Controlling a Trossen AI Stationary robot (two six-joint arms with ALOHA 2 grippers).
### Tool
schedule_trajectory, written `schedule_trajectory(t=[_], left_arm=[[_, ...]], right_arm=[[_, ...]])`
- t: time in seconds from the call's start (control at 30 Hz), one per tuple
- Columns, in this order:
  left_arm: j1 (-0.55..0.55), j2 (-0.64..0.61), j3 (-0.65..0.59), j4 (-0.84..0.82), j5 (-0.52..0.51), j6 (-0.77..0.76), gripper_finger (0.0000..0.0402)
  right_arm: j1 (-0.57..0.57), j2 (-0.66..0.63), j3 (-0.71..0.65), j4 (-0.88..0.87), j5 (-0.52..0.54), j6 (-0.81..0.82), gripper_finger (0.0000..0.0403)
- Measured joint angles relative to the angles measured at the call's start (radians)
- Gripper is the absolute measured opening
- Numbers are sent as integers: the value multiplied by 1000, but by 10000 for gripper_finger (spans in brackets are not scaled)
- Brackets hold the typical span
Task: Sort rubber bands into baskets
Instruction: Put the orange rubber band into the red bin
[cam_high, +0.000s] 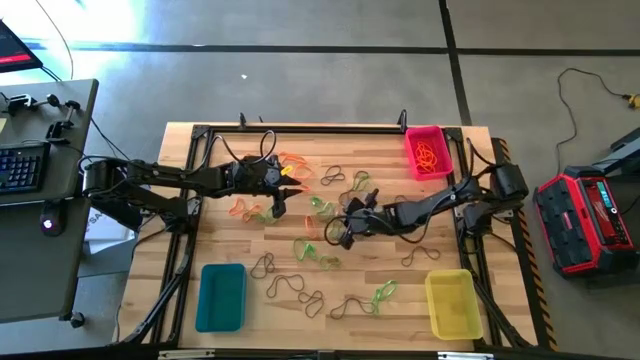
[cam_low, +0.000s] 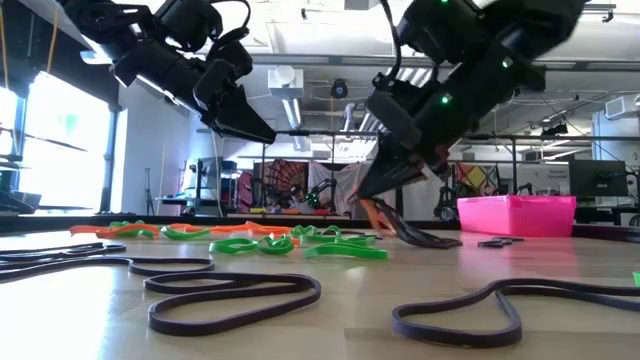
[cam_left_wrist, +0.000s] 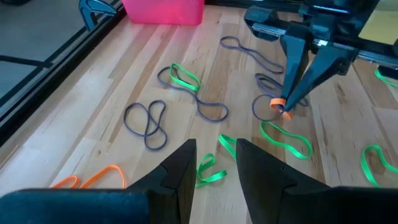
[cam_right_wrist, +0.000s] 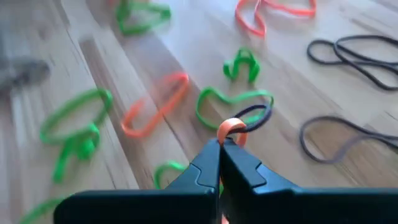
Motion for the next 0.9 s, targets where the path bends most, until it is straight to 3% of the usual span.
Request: schedule_trajectory(t=[0.17, 0.37, 0.47, 0.67, 0.9], left_arm=[[0, 0, 0, 0, 0, -1, 104], [0, 0, 0, 0, 0, -1, 104], [0, 0, 0, -1, 0, -2, 104], [0, 0, 0, -2, 0, -2, 104], [0, 0, 0, -2, 0, -1, 104]], right_arm=[[0, 0, -44, 100, -1, 53, 23], [0, -3, -32, 54, -2, 55, 110], [1, -29, -32, 23, -3, 50, 134], [5, -93, -32, -128, -10, 55, 121], [-54, -43, -32, -114, -28, 121, 120]])
